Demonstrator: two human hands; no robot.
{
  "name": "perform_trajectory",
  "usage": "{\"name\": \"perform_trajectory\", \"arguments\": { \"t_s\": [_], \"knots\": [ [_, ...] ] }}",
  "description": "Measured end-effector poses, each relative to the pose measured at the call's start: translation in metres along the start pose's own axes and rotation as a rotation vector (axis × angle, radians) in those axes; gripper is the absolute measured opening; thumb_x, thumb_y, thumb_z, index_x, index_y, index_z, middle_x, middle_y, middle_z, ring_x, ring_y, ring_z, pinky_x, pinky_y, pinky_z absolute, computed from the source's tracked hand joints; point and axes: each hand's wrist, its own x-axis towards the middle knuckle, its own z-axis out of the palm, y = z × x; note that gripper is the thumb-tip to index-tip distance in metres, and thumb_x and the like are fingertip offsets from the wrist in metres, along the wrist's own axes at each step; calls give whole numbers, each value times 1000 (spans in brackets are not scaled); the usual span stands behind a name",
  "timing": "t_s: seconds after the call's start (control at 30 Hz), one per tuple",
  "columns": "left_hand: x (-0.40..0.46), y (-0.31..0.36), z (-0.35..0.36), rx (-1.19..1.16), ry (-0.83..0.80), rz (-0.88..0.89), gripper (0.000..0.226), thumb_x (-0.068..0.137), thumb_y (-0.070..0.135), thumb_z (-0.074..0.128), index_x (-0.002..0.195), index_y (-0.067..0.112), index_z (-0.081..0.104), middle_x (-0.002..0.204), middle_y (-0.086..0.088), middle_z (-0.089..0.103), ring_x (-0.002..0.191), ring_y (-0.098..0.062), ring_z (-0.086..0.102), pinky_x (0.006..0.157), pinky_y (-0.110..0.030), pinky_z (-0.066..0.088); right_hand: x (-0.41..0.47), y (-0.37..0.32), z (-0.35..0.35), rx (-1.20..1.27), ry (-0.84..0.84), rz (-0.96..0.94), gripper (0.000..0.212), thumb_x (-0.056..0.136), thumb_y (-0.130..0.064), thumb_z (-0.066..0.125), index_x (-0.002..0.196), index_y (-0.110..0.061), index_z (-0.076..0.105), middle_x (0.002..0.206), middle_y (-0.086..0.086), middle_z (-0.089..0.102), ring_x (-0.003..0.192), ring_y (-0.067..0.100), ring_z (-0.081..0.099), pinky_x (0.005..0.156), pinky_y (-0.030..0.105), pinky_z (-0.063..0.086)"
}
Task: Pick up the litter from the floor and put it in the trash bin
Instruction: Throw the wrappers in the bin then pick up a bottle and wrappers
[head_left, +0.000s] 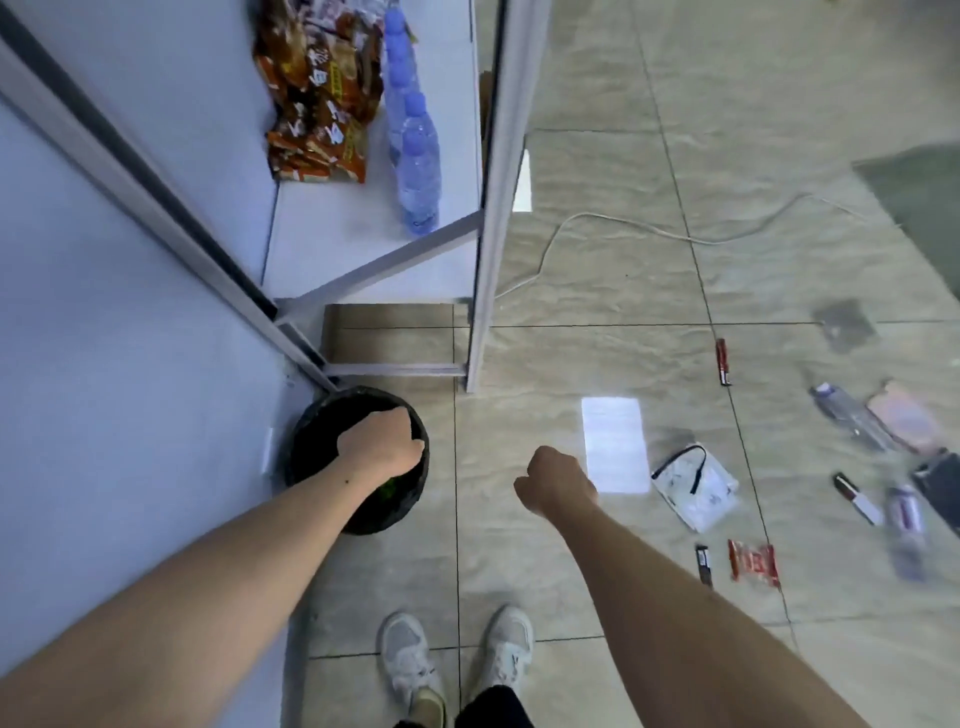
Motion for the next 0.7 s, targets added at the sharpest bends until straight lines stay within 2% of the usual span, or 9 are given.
{"name": "perform_trajectory", "arguments": {
  "t_s": [0.1,0.17,0.27,0.33,0.4,0.47,0.53,0.6,0.7],
  "knots": [
    [-13,52,5,85,-22,93,26,92,32,45,107,14,56,92,-3,62,87,-25,60,59,-28,39,-15,52,-8,67,21,56,7,85,-12,50,91,-15,51,98,5,59,86,27,55,67,25,37],
    [-24,86,14,113,-55,123,29,89,29,45,108,10,58,104,-10,65,94,-26,63,60,-27,37,-25,89,-9,102,33,92,4,83,-11,50,84,-14,48,89,3,56,81,26,52,64,23,36],
    [-47,137,39,185,-119,187,27,89,29,45,107,11,56,105,-9,63,90,-25,60,63,-29,40,-42,154,-7,138,48,147,6,84,-13,51,90,-15,51,96,6,60,87,28,56,68,25,37],
    [-63,169,58,219,-147,221,27,89,30,47,107,12,53,104,-7,61,95,-25,59,72,-33,47,-53,196,-7,154,59,179,12,86,-15,53,97,-16,54,102,7,61,99,28,62,71,26,38],
    [-81,204,82,251,-159,256,28,89,31,49,108,11,54,104,-6,61,99,-27,59,81,-35,49,-65,245,-8,172,65,214,8,84,-15,54,92,-18,52,105,7,63,103,28,62,74,27,41],
    [-103,242,106,261,-157,263,26,89,33,50,107,15,54,102,-3,59,96,-24,58,78,-33,47,-77,296,-9,190,72,245,13,85,-15,54,98,-18,55,113,7,64,107,28,62,78,29,42],
    [-123,277,128,262,-163,274,27,90,35,50,108,15,54,99,-1,57,92,-23,57,76,-33,47,-89,344,-9,201,84,272,27,86,-17,54,113,-15,58,120,7,62,112,27,60,79,29,41],
    [-143,311,152,255,-180,290,30,90,34,51,109,11,56,102,-6,61,96,-26,59,80,-37,49,-102,390,-9,210,101,284,32,88,-18,55,120,-14,57,124,7,61,115,26,59,78,29,38],
    [-170,355,185,231,-194,290,38,88,30,52,112,0,57,113,-20,64,104,-32,63,87,-42,51,-113,449,-12,214,118,303,28,90,-22,55,116,-15,59,121,8,62,112,26,61,76,28,38]
  ]
}}
